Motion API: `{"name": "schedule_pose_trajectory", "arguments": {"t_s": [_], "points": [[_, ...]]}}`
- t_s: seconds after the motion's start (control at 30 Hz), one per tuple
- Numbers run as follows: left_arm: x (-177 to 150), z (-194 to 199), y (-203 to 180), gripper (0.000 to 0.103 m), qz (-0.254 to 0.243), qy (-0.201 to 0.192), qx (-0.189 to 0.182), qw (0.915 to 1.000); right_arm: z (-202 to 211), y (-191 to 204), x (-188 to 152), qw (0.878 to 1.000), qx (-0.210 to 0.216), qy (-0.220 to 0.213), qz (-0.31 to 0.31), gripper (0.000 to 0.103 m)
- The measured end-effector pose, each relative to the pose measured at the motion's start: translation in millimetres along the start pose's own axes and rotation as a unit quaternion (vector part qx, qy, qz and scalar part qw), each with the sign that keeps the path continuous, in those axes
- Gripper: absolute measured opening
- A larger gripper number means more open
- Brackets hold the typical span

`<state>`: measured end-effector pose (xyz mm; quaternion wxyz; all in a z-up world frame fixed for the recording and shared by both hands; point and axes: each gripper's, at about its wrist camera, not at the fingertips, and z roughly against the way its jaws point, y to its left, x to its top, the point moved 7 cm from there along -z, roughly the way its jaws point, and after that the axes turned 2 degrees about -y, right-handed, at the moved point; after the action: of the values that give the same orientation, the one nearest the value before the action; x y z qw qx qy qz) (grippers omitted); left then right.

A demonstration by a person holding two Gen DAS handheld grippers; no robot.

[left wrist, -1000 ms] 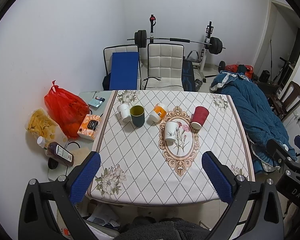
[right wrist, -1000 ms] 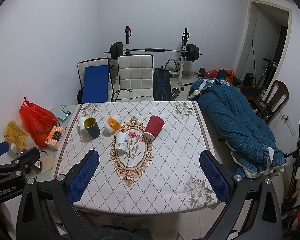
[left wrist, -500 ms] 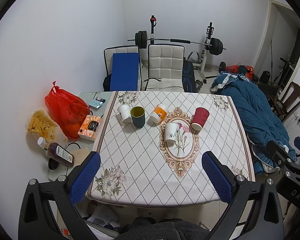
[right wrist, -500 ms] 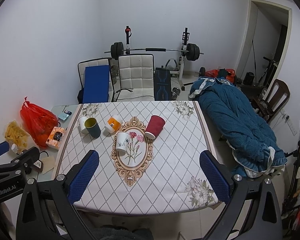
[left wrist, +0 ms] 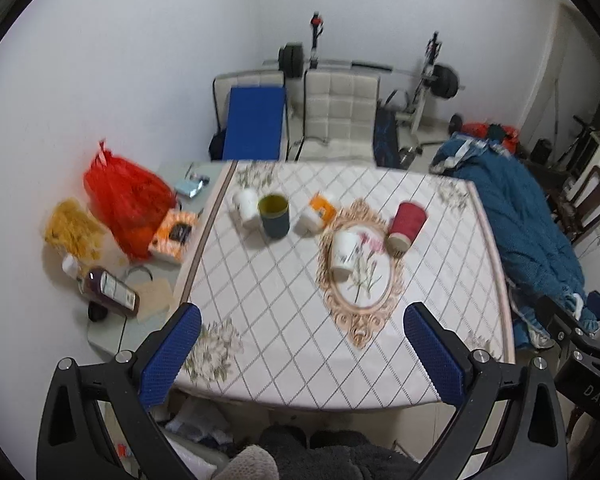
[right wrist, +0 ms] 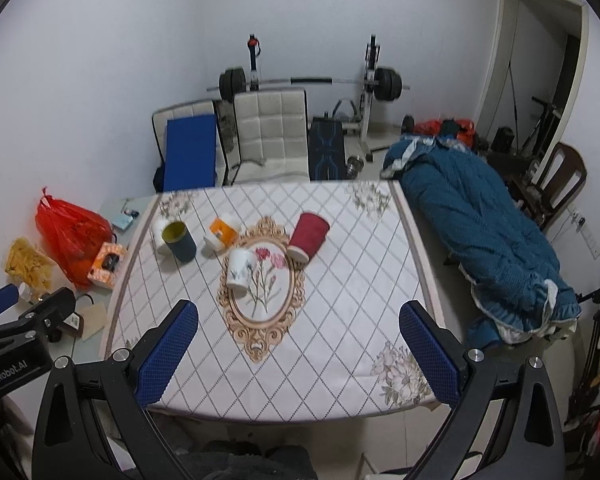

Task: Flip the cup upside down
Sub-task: 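Move the left tool down toward the dark teal cup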

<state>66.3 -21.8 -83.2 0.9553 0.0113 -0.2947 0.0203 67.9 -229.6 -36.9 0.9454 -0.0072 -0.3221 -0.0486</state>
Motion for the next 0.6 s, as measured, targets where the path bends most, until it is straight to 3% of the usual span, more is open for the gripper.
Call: {"name": "schedule_pose_trajectory", "arguments": {"t_s": [0.27, 0.6], "points": [[-21.1, -65.9, 0.9, 0.103, 0.017, 0.044, 0.039, 0.9981, -98.9, -24.9, -48.3, 0.994, 0.005, 0.106, 0.005, 0.102], [-34.6, -150.0, 10.9, 0.103, 0.008, 0.117, 0.056, 0.9915, -214.9, -36.7, -119.1, 0.971, 0.0, 0.239, 0.001, 0.102]]}}
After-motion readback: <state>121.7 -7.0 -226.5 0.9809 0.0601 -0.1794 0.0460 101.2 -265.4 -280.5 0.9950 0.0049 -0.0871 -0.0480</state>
